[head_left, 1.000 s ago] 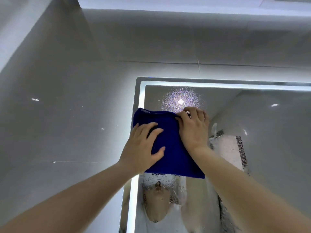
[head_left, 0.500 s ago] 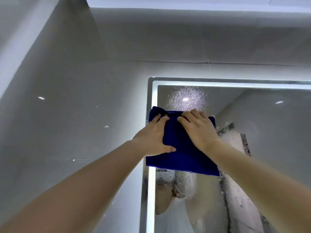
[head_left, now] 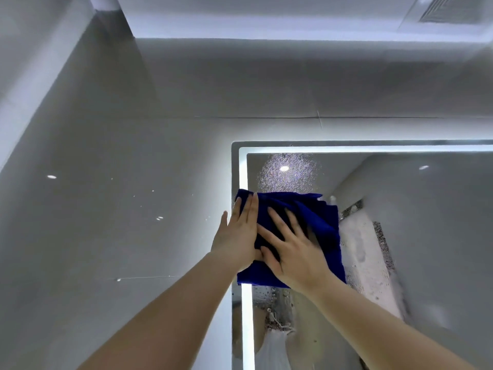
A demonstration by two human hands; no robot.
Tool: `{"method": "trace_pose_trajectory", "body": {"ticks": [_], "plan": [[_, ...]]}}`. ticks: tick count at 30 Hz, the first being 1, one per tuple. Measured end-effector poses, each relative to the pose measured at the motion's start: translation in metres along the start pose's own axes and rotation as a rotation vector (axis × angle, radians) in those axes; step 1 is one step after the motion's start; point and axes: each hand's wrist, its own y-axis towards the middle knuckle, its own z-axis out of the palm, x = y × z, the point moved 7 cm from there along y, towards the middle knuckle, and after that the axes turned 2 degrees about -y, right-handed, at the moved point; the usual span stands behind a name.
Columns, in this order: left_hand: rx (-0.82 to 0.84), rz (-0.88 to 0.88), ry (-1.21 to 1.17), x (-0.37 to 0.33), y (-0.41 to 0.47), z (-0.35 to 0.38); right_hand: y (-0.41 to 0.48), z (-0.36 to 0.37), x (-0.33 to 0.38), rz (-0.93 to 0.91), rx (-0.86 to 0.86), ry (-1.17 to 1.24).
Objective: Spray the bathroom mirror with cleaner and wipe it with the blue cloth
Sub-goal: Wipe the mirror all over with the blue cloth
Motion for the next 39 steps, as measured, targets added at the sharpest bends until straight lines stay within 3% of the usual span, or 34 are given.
{"method": "trace_pose_trajectory", "body": {"ticks": [6, 10, 18, 39], "plan": [[-0.014, 0.100, -0.175, 0.005, 0.001, -0.003, 0.010, 0.013, -0.011, 0.001, 0.098, -0.087], [-0.231, 0.118, -0.251, 0.015, -0.023, 0.004, 0.016, 0.013, -0.015, 0.017, 0.145, -0.070], [-0.542, -0.087, -0.220, 0.015, -0.016, -0.016, 0.077, 0.001, -0.025, 0.134, 0.189, 0.022], [-0.557, -0.042, 0.043, 0.015, 0.037, -0.003, 0.148, -0.016, -0.040, 0.169, 0.047, -0.014]]}}
